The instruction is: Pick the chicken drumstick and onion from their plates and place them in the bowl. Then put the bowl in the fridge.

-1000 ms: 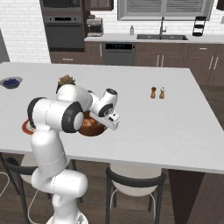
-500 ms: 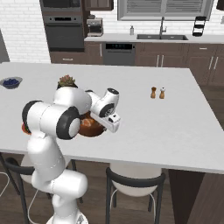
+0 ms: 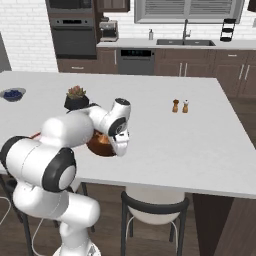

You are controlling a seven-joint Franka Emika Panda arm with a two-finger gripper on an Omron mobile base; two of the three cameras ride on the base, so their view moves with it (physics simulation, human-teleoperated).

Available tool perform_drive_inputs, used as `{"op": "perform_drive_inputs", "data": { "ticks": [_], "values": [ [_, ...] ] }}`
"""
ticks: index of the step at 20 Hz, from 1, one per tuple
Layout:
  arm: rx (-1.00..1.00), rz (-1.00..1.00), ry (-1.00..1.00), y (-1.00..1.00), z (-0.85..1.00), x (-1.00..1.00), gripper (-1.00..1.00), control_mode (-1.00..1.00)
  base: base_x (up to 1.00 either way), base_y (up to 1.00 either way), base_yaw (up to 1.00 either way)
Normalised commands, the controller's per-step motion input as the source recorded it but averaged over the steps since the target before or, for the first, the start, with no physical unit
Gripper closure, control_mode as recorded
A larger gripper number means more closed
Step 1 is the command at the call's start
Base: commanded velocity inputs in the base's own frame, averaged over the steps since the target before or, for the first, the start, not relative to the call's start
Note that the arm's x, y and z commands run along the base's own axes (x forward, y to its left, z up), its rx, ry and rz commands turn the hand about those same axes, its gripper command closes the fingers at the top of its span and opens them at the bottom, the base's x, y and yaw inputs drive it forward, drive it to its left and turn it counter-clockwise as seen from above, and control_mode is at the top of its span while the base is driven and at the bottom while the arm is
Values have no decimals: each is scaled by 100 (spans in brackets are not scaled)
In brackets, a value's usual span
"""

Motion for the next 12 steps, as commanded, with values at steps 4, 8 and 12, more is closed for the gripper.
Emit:
{"op": "perform_drive_inputs", "data": {
  "ticks": [4,8,12],
  "values": [
    [-1,-59,28,0,34,-29,100,-100,0,0,0],
    [-10,-57,10,0,44,-18,100,-100,0,0,0],
    [-11,-62,-11,9,39,-16,100,-100,0,0,0]
  ]
}}
